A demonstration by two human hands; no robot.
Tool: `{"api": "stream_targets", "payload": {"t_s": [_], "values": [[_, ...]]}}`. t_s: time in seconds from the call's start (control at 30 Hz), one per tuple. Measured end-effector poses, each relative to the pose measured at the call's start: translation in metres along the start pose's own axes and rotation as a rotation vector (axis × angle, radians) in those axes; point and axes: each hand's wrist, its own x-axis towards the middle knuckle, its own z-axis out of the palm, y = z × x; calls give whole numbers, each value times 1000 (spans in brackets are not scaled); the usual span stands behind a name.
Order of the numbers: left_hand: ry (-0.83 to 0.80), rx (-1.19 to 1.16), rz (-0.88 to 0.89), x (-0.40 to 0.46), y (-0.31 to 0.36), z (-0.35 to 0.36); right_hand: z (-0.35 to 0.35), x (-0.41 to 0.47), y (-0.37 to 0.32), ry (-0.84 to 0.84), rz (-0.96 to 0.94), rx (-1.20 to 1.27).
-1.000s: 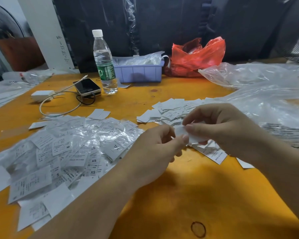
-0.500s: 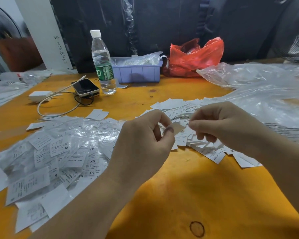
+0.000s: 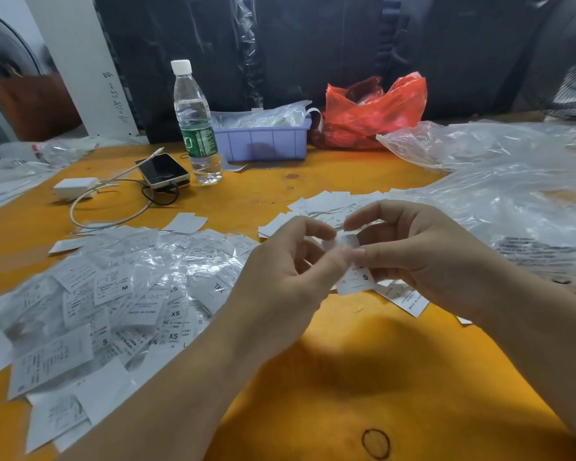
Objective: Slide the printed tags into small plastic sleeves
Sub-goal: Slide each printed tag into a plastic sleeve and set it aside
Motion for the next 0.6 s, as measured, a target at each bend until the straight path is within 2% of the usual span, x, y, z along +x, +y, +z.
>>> {"api": "stream_targets", "payload": {"t_s": [0.13, 0.23, 0.37, 0.43, 0.6], "values": [[26, -55, -86, 6, -6, -2, 3, -1, -1, -30, -32, -59], [24, -40, -108, 8, -9, -3, -1, -2, -2, -3, -72, -333], [26, -40, -118, 8, -9, -3, -25, -2, -13, 212, -111, -749], [20, -36, -120, 8, -8, -3, -34, -1, -16, 257, -49, -923], [2, -32, -108, 6, -8, 1, -29, 3, -4, 147, 143, -1094]]}}
